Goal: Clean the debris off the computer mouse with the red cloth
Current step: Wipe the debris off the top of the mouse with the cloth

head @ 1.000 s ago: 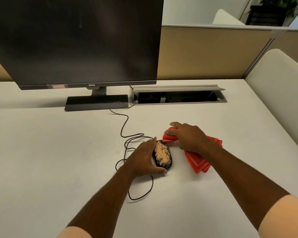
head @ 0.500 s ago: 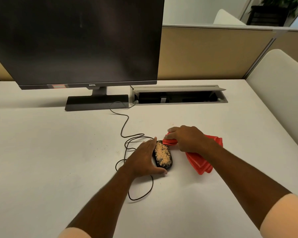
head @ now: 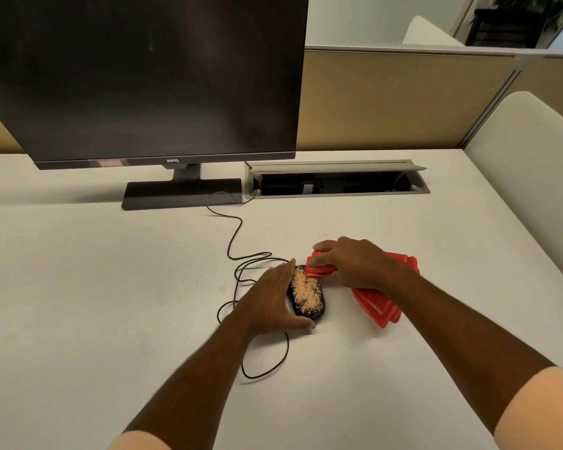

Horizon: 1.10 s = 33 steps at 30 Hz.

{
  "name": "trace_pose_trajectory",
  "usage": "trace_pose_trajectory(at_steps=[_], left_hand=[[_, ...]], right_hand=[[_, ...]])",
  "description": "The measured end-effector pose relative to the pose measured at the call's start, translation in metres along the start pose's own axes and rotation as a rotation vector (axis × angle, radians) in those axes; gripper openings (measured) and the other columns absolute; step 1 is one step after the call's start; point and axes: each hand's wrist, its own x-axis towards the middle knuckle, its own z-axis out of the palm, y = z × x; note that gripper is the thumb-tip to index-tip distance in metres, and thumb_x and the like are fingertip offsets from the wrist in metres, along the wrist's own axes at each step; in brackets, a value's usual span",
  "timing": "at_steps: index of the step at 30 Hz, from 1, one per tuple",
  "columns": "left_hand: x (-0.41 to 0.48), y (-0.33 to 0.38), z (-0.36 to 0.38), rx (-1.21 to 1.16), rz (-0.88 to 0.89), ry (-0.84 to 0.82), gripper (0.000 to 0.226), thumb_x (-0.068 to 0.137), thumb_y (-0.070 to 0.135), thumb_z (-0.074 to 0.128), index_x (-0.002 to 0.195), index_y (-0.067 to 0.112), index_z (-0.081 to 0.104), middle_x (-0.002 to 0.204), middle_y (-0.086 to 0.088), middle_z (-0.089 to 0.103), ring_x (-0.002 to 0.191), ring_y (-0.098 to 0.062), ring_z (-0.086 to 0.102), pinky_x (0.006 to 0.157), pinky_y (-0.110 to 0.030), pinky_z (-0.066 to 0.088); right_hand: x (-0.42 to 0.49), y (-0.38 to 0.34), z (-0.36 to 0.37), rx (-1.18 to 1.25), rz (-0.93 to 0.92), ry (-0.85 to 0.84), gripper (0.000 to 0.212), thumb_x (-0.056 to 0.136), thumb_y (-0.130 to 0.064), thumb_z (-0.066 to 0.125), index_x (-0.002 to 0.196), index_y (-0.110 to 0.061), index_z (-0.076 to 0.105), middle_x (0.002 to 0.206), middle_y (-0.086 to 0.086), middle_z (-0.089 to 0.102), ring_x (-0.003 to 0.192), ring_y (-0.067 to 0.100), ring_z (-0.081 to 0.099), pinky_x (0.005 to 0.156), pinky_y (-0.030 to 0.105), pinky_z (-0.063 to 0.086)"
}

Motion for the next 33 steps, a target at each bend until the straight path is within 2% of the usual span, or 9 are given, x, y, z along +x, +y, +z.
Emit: trace_pose_trajectory(at_steps=[2, 3, 6, 9, 13, 16, 22, 29, 33], left_hand=[[0.0, 0.0, 0.001, -0.002, -0.002, 0.0, 0.134, 0.052, 0.082, 0.067, 0.154, 0.023, 0.004, 0.159, 0.001, 0.021, 0.145, -0.014, 0.017, 0.115, -0.026, 0.017], [0.0, -0.001, 0.001, -0.003, -0.004, 0.0, 0.134, 0.052, 0.082, 0.067, 0.154, 0.024, 0.004, 0.159, 0.001, 0.021, 0.145, -0.013, 0.017, 0.114, -0.025, 0.016], [0.0, -0.001, 0.002, 0.008, -0.004, 0.004, 0.133, 0.052, 0.083, 0.066, 0.153, 0.025, 0.003, 0.159, 0.002, 0.02, 0.145, -0.013, 0.016, 0.112, -0.023, 0.013], [0.0, -0.001, 0.002, 0.011, 0.001, 0.009, 0.133, 0.052, 0.083, 0.066, 0.154, 0.024, 0.004, 0.16, 0.002, 0.02, 0.145, -0.013, 0.016, 0.113, -0.023, 0.014], [0.001, -0.001, 0.001, 0.015, 0.0, 0.005, 0.133, 0.052, 0.083, 0.066, 0.154, 0.023, 0.005, 0.159, 0.001, 0.021, 0.145, -0.014, 0.018, 0.116, -0.028, 0.019], [0.001, -0.001, 0.0, 0.017, -0.002, 0.004, 0.133, 0.052, 0.084, 0.066, 0.153, 0.023, 0.005, 0.159, 0.001, 0.021, 0.145, -0.015, 0.018, 0.116, -0.029, 0.02], [0.0, 0.0, 0.0, 0.013, 0.003, 0.007, 0.134, 0.052, 0.082, 0.068, 0.154, 0.021, 0.005, 0.159, 0.0, 0.022, 0.145, -0.014, 0.018, 0.114, -0.024, 0.016], [0.0, 0.001, -0.001, 0.013, 0.008, 0.001, 0.133, 0.054, 0.081, 0.068, 0.154, 0.02, 0.005, 0.16, 0.0, 0.02, 0.145, -0.014, 0.017, 0.115, -0.026, 0.017], [0.0, 0.002, -0.002, 0.012, 0.007, -0.001, 0.134, 0.053, 0.081, 0.069, 0.154, 0.02, 0.006, 0.159, -0.001, 0.022, 0.144, -0.015, 0.019, 0.116, -0.029, 0.021]], right_hand=[[-0.003, 0.005, -0.003, -0.02, -0.002, -0.011, 0.047, 0.09, -0.045, 0.062, 0.135, -0.046, 0.049, 0.153, -0.009, 0.037, 0.123, 0.024, 0.047, 0.087, 0.041, 0.047], [-0.004, 0.007, -0.004, -0.032, 0.001, -0.014, 0.046, 0.09, -0.044, 0.062, 0.134, -0.046, 0.05, 0.153, -0.009, 0.037, 0.122, 0.024, 0.047, 0.086, 0.04, 0.047], [-0.003, 0.012, -0.008, -0.015, 0.032, 0.005, 0.055, 0.085, -0.027, 0.059, 0.136, -0.043, 0.048, 0.154, -0.005, 0.036, 0.12, 0.026, 0.046, 0.076, 0.036, 0.042], [0.002, 0.008, -0.01, -0.03, 0.068, 0.049, 0.068, 0.084, -0.013, 0.059, 0.141, -0.042, 0.041, 0.154, -0.004, 0.035, 0.12, 0.027, 0.046, 0.076, 0.038, 0.044], [0.009, -0.001, -0.007, -0.006, 0.053, 0.05, 0.062, 0.085, -0.022, 0.06, 0.142, -0.04, 0.041, 0.151, -0.002, 0.039, 0.119, 0.027, 0.049, 0.079, 0.04, 0.045], [0.009, -0.004, -0.004, -0.005, 0.014, 0.008, 0.056, 0.085, -0.035, 0.063, 0.138, -0.039, 0.047, 0.146, -0.001, 0.045, 0.117, 0.027, 0.052, 0.074, 0.036, 0.039], [0.002, 0.003, -0.009, -0.04, 0.013, -0.07, 0.06, 0.081, -0.013, 0.062, 0.132, -0.043, 0.053, 0.146, -0.006, 0.046, 0.116, 0.023, 0.05, 0.071, 0.034, 0.038], [0.006, 0.0, -0.009, -0.004, 0.076, 0.029, 0.06, 0.082, -0.023, 0.062, 0.138, -0.037, 0.047, 0.143, -0.002, 0.047, 0.112, 0.026, 0.053, 0.071, 0.034, 0.041], [0.007, -0.011, -0.002, 0.045, 0.048, 0.005, 0.06, 0.086, -0.028, 0.064, 0.141, -0.037, 0.043, 0.152, -0.005, 0.038, 0.12, 0.026, 0.052, 0.084, 0.04, 0.046]])
